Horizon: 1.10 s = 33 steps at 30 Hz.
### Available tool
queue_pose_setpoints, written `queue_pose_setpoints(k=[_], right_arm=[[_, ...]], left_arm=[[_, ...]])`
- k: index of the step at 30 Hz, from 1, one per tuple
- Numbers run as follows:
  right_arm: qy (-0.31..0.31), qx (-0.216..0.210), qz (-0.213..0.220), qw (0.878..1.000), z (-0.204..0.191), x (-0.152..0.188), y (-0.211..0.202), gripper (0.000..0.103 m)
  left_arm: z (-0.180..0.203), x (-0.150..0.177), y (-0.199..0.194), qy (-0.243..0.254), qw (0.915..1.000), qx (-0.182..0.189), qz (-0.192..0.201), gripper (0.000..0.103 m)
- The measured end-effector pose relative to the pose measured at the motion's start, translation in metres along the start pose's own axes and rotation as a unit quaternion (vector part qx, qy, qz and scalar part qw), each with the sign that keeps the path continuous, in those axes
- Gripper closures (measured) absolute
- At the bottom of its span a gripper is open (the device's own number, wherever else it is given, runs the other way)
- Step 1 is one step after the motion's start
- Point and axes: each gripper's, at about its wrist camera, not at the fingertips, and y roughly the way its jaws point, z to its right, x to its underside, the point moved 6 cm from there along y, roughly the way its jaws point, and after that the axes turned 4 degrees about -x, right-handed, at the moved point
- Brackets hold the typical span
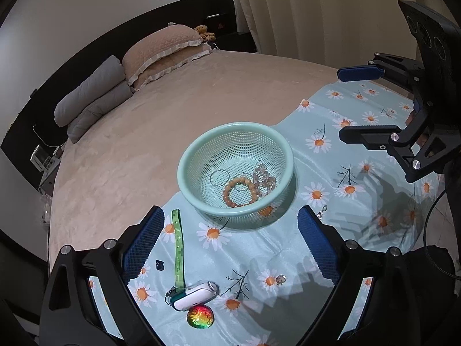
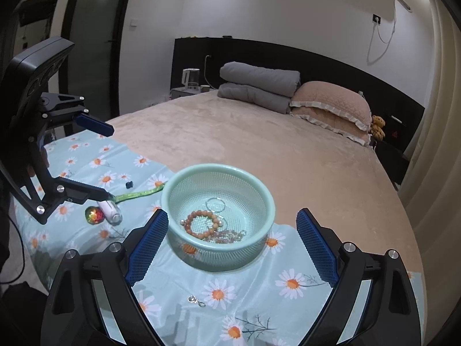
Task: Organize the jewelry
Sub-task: 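Move both open tools back toward the remaining silver pendants on the cloth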
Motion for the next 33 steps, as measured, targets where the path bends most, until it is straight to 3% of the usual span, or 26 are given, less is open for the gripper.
queue_pose_setpoints(k=[8, 16, 25, 31, 33], right_arm=[[-0.029, -0.008, -0.017, 0.999, -0.026, 0.009, -0.027, 0.017], [-0.043, -0.011, -0.045, 0.998, -0.040, 0.035, -0.033, 0.017], [-0.006, -0.022, -0.075, 0.997, -0.039, 0.071, -0.008, 0.017], [0.042, -0.028, -0.082, 0.995, -0.034, 0.105, 0.021, 0.017], [0.053, -0.025, -0.078, 0.995, -0.029, 0.114, 0.030, 0.017]], left_arm=[[0.015, 0.009, -0.024, -0.005, 1.0000, -0.002, 0.002, 0.006], [0.026, 0.036, -0.016, -0.016, 0.9997, -0.003, -0.017, 0.006], [0.043, 0.086, 0.020, -0.038, 0.9976, 0.030, -0.048, 0.006], [0.051, 0.108, 0.048, -0.044, 0.9969, -0.001, -0.065, 0.006], [0.059, 0.114, 0.056, -0.037, 0.9968, 0.020, -0.068, 0.006]])
